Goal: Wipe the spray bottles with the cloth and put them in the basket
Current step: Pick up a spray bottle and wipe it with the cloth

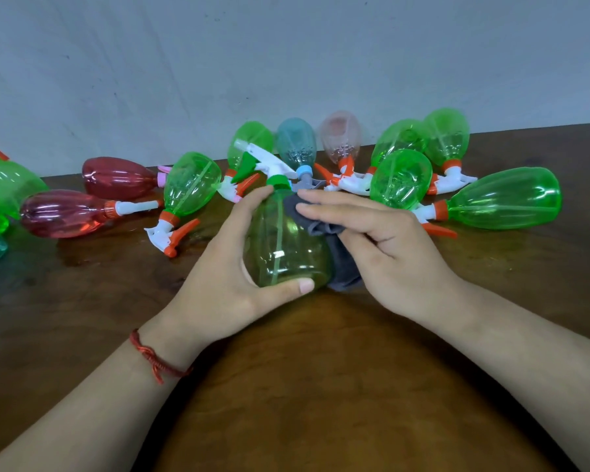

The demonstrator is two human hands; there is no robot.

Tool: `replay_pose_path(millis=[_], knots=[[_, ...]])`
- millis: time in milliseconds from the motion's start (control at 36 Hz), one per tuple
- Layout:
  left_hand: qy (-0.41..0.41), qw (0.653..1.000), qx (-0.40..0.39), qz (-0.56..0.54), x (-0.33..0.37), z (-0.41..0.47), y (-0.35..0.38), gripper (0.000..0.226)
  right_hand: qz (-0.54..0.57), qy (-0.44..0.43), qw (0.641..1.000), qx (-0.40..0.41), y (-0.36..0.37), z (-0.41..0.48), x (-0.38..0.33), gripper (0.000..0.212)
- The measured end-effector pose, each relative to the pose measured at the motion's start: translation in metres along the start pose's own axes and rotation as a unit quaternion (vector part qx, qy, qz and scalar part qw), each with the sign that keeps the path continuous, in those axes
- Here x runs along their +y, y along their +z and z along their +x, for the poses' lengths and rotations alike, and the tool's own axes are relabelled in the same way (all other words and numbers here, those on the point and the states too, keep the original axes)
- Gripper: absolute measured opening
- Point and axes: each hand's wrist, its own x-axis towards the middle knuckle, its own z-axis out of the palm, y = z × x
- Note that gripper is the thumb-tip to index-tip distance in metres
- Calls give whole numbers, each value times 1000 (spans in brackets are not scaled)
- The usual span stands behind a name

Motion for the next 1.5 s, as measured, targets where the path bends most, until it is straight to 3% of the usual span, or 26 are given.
replay_pose_path(millis=[139, 278, 389, 500, 667, 889, 1083, 1222, 1361, 1444, 1500], knots=[[39, 998, -40, -32, 3, -5, 4, 112, 129, 91, 987, 37, -6, 8, -3, 51], [58, 992, -46, -101, 3, -7, 2, 114, 192, 72, 976, 69, -9, 8, -8, 51], [50, 995, -81, -37, 2, -4, 1, 119, 142, 56, 986, 73, -7, 7, -3, 49], [66, 996, -59, 27, 1, -3, 3, 118, 46, 32, 997, 51, -3, 4, 0, 50], [59, 998, -2, 15, -2, -1, 6, 113, -37, -36, 998, 32, -2, -1, -2, 49], [-1, 996, 90, -8, -15, 5, -7, 114, -95, -112, 988, -54, 0, -5, -4, 48], [-17, 995, 93, -27, -13, 6, -6, 113, -94, -120, 987, -57, -1, -4, -1, 50], [0, 998, 64, 1, -11, 3, -4, 114, -65, -88, 993, -32, 0, -3, -1, 50], [30, 999, -9, -6, -1, -2, 1, 113, 12, -2, 1000, -1, -3, 3, 2, 53], [46, 998, -32, -32, 3, -6, 4, 114, 130, 75, 988, 27, -5, 7, 2, 52], [47, 996, -34, -75, 4, -8, 5, 113, 248, 113, 961, 41, -7, 10, 0, 48]])
